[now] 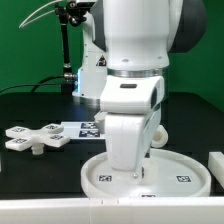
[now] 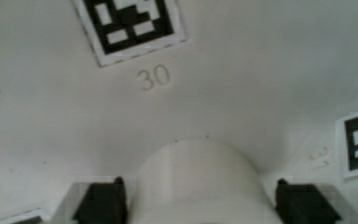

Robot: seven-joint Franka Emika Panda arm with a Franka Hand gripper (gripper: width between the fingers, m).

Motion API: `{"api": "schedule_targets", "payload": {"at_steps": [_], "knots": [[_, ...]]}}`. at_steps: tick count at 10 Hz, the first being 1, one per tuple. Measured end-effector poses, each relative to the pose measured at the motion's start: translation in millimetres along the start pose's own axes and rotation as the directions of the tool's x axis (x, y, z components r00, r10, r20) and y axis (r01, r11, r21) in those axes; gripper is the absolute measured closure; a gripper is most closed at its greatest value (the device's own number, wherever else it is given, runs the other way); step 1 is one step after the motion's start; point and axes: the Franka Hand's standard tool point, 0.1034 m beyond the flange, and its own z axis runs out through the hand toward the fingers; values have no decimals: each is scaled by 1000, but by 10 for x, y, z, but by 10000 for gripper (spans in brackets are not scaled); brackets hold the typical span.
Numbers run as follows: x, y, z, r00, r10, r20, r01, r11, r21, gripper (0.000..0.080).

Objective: Assemble round table

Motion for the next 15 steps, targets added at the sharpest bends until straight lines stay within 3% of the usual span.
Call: {"api": "schedule_targets", "payload": {"at_steps": [4, 5, 6, 10, 12, 15], "knots": [[62, -22, 1, 1000, 17, -1, -17, 1000, -2, 393], [60, -23, 4, 1000, 17, -1, -17, 1000, -2, 337], [57, -24, 5, 1000, 17, -1, -17, 1000, -1, 216], [-16, -54, -42, 999, 36, -1, -36, 999, -1, 154], [-189, -280, -189, 993, 117, 14, -117, 993, 11, 151], [-171, -565, -394, 972, 232, 26, -232, 973, 0, 151]]}}
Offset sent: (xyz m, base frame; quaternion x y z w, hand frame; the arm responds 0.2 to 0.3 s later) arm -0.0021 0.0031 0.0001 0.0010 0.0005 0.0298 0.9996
